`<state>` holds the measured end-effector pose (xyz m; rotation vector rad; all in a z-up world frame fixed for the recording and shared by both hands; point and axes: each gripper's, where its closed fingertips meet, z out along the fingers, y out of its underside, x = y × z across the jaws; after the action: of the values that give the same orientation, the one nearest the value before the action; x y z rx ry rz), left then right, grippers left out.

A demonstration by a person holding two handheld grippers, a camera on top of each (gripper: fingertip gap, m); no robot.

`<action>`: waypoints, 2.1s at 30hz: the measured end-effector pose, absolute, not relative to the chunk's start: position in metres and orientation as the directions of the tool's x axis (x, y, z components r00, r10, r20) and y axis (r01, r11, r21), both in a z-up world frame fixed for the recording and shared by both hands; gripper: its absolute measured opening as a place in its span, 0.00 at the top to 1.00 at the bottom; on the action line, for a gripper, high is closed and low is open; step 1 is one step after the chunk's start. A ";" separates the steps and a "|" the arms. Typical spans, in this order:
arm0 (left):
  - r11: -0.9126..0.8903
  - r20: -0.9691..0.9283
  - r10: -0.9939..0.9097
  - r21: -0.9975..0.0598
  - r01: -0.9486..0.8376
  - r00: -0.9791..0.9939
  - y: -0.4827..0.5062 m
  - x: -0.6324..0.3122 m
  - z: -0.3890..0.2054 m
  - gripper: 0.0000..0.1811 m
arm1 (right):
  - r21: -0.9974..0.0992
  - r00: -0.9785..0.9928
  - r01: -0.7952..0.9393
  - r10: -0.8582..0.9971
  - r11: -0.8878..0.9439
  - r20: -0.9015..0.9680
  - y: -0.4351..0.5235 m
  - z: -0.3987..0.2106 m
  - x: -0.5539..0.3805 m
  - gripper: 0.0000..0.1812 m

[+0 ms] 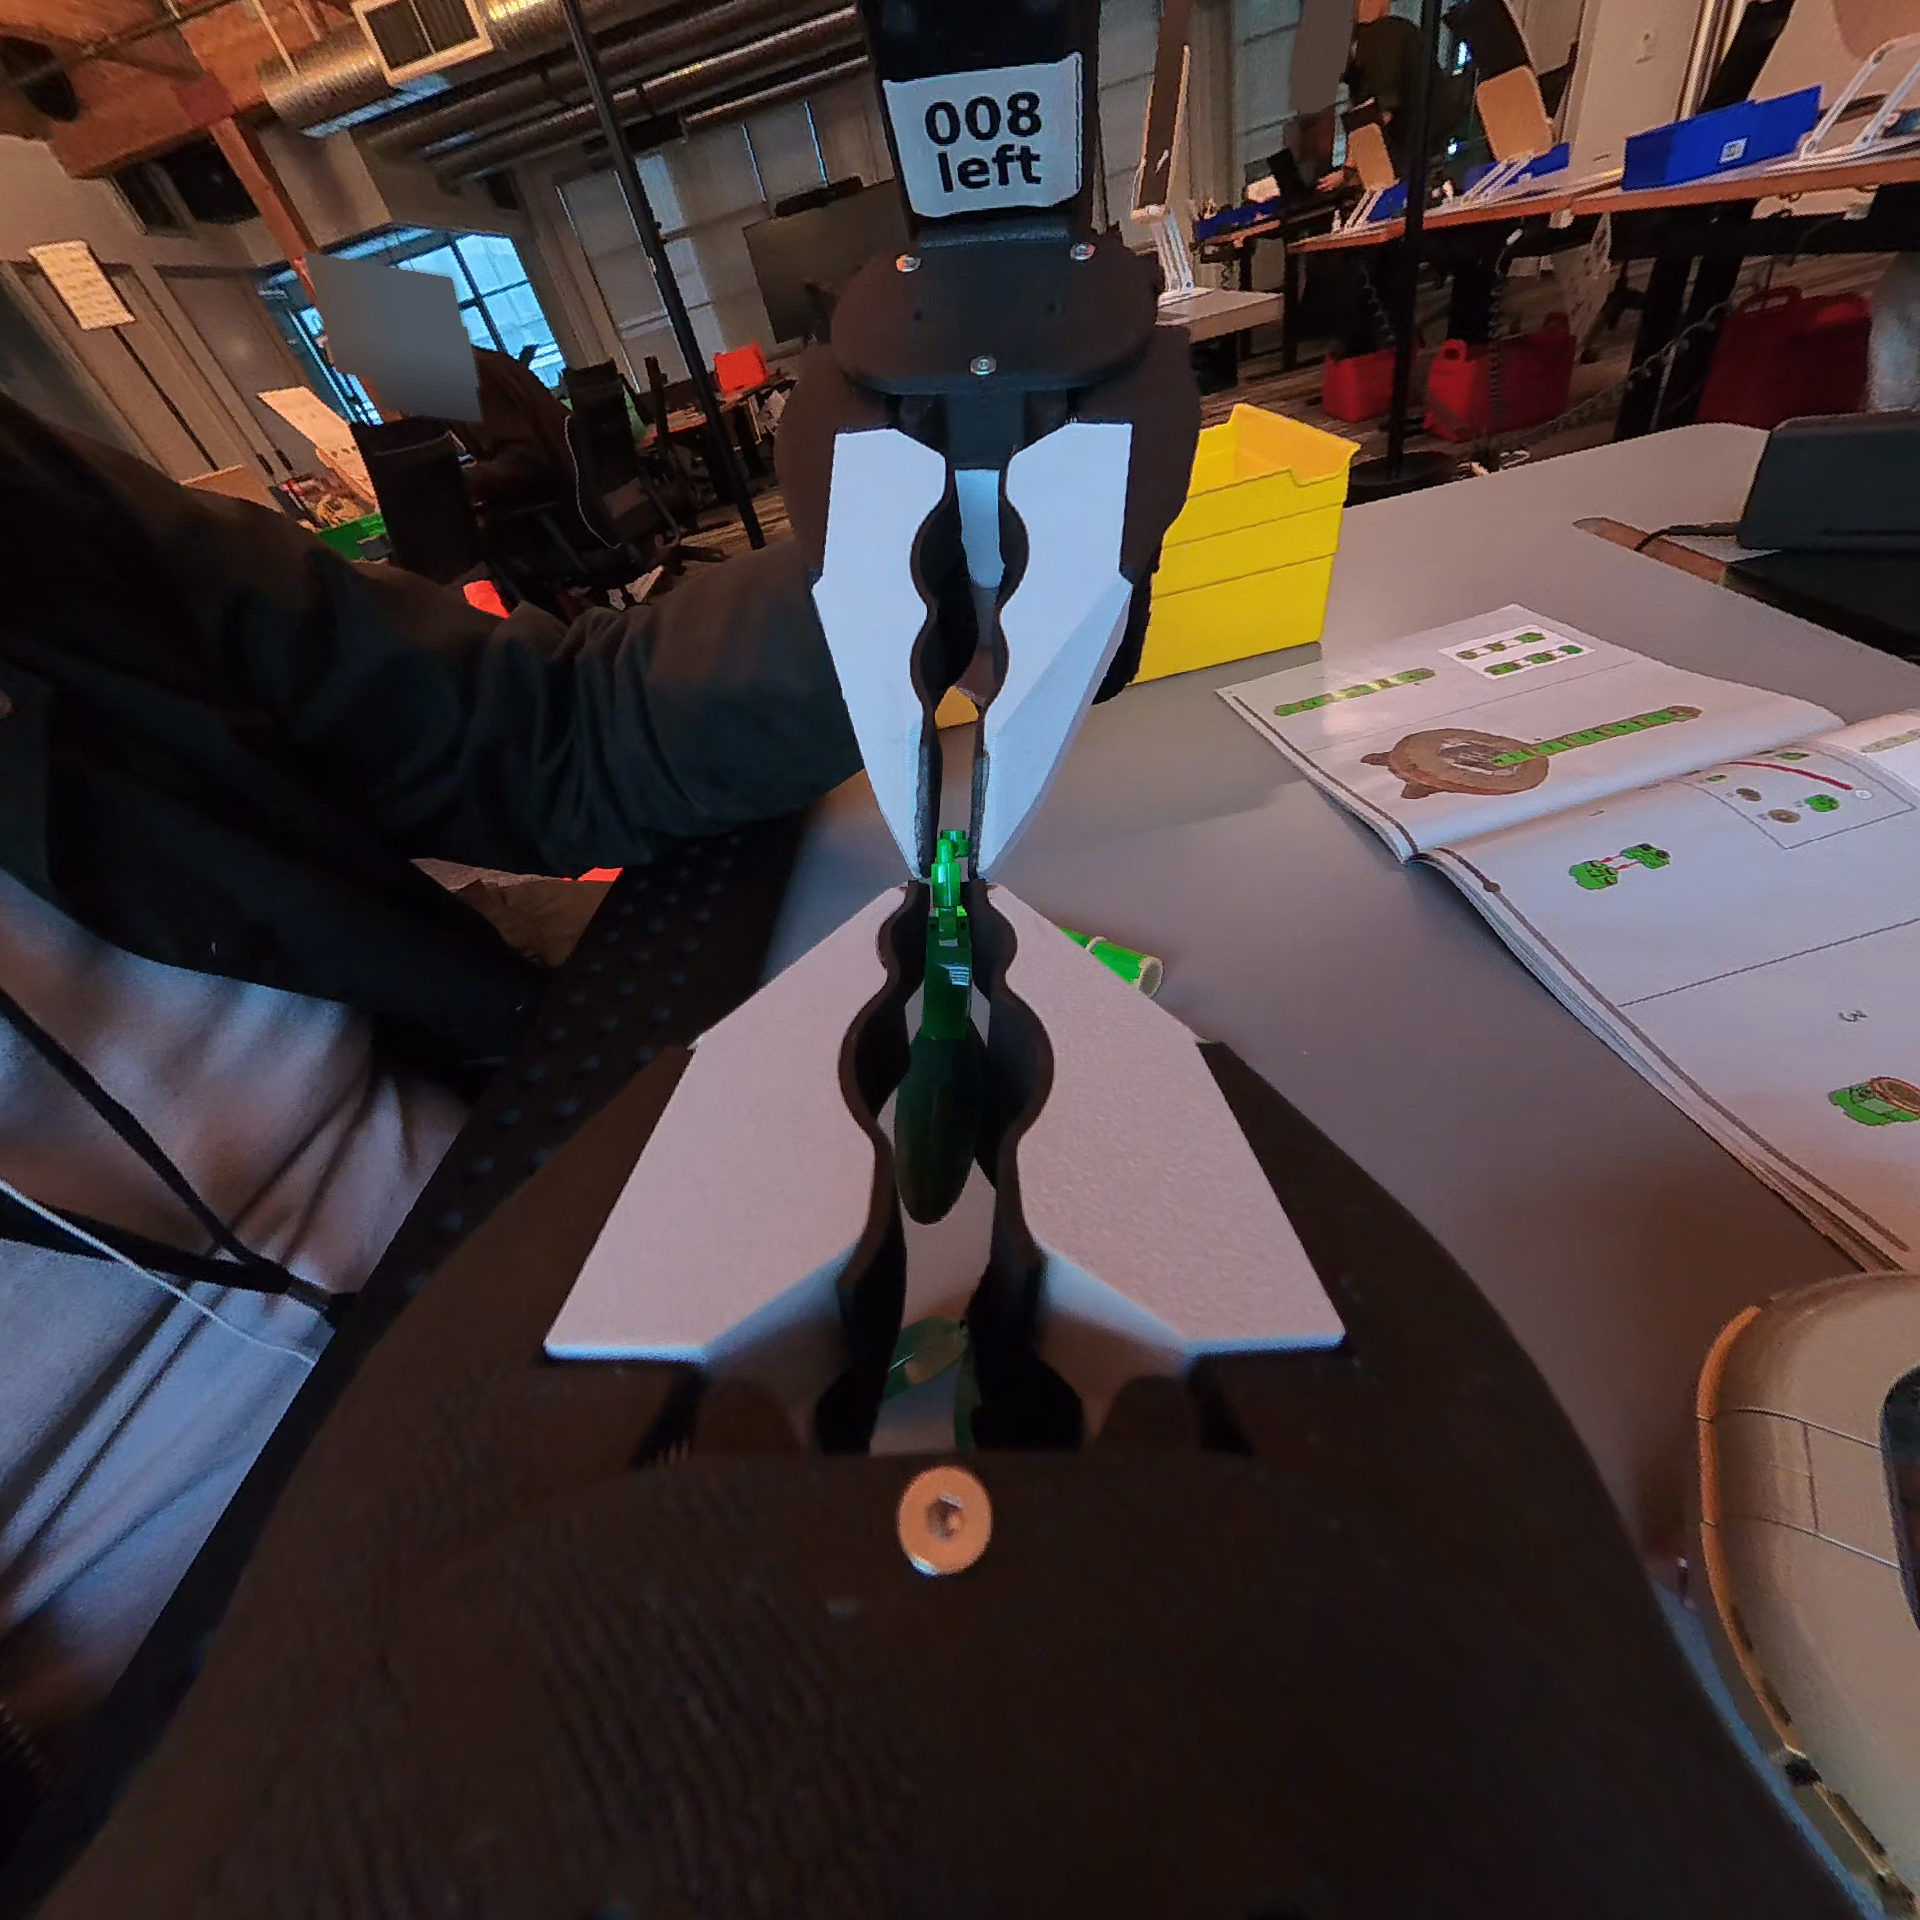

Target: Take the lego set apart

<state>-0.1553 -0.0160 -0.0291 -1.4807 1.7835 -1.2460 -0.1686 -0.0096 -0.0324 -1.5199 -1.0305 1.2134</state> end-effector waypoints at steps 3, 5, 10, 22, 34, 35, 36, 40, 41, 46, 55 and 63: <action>-0.017 0.177 -0.943 -0.872 -0.489 -0.282 -0.016 -0.154 -0.031 0.97 | -0.969 0.170 0.088 0.962 -0.230 -0.213 -0.010 -0.035 -0.168 0.97; -0.034 0.195 -0.938 -0.874 -0.486 -0.285 -0.017 -0.154 -0.030 0.97 | -0.970 0.168 0.088 0.963 -0.227 -0.210 -0.010 -0.035 -0.168 0.97; -0.083 0.238 -0.929 -0.880 -0.468 -0.282 -0.013 -0.157 -0.025 0.97 | -0.971 0.173 0.073 0.961 -0.230 -0.214 -0.008 -0.033 -0.164 0.97; -0.021 0.157 -0.961 -0.860 -0.509 -0.226 0.003 -0.155 -0.044 0.88 | -0.967 0.228 0.100 0.951 -0.235 -0.208 0.003 -0.042 -0.158 0.96; 0.114 0.034 -0.966 -0.831 -0.544 -0.255 -0.003 -0.151 -0.061 0.97 | -0.953 0.265 0.275 0.963 -0.132 -0.057 0.002 -0.065 -0.162 0.96; 0.111 0.036 -0.967 -0.833 -0.542 -0.254 -0.003 -0.150 -0.060 0.97 | -0.953 0.267 0.277 0.963 -0.120 -0.044 0.002 -0.065 -0.163 0.96; 0.108 0.038 -0.967 -0.837 -0.537 -0.253 -0.003 -0.150 -0.058 0.97 | -0.957 0.267 0.272 0.963 -0.105 -0.030 0.002 -0.063 -0.164 0.96; 0.110 0.018 -0.970 -0.853 -0.511 -0.240 -0.001 -0.149 -0.051 0.97 | -0.963 0.303 0.260 0.953 -0.071 0.011 0.006 -0.056 -0.163 0.97; 0.111 0.015 -0.971 -0.856 -0.505 -0.239 -0.001 -0.149 -0.050 0.97 | -0.964 0.308 0.260 0.951 -0.063 0.021 0.006 -0.055 -0.163 0.97; 0.135 -0.015 -0.973 -0.843 -0.520 -0.229 -0.002 -0.148 -0.052 0.92 | -0.927 0.341 0.371 0.936 -0.052 0.084 0.009 -0.065 -0.159 0.96; 0.182 -0.070 -0.973 -0.817 -0.547 -0.220 0.001 -0.150 -0.059 0.97 | -0.914 0.351 0.402 0.930 -0.047 0.107 0.010 -0.070 -0.160 0.96; 0.173 -0.059 -0.975 -0.809 -0.562 -0.214 0.004 -0.154 -0.061 0.96 | -0.930 0.365 0.364 0.926 -0.046 0.097 0.012 -0.063 -0.158 0.96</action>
<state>-0.1543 0.0043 -0.0606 -1.4483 1.8581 -0.8947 -0.1575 0.0117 -0.0633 -1.6127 -1.1787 0.6941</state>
